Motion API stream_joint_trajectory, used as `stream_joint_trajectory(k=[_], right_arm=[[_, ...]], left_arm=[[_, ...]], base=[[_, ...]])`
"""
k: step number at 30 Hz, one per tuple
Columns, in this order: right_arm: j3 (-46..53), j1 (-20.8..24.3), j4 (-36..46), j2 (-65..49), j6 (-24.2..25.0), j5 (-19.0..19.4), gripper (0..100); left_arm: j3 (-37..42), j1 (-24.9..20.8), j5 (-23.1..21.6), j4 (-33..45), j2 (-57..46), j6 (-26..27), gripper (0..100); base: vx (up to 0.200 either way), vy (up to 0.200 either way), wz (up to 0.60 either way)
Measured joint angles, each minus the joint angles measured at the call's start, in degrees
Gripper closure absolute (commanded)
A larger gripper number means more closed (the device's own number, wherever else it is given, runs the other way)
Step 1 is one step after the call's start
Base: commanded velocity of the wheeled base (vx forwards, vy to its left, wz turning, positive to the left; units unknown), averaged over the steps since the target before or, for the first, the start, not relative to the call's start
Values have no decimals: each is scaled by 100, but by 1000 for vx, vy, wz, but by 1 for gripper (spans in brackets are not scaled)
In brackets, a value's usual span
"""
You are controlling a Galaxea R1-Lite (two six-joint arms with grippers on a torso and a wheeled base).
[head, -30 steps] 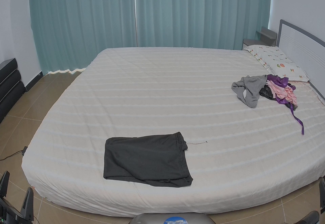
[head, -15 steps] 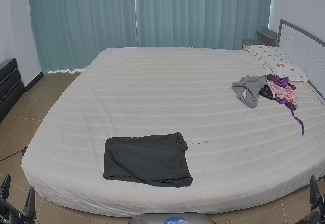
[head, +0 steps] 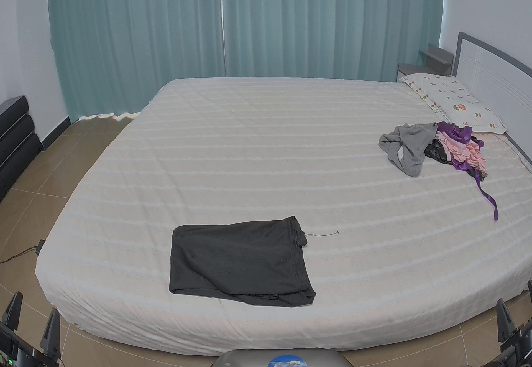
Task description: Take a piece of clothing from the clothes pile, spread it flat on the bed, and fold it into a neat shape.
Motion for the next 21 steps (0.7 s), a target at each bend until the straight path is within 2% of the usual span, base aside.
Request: stream_joint_trajectory(k=[7, 21], right_arm=[[-2, 7, -52, 0, -106, 173, 0], [-2, 27, -52, 1, -62, 206, 0]], left_arm=[[0, 0, -195, 94, 4, 257, 0], [0, 0, -208, 102, 12, 291, 0]], base=[[0, 0, 0], [0, 0, 0]])
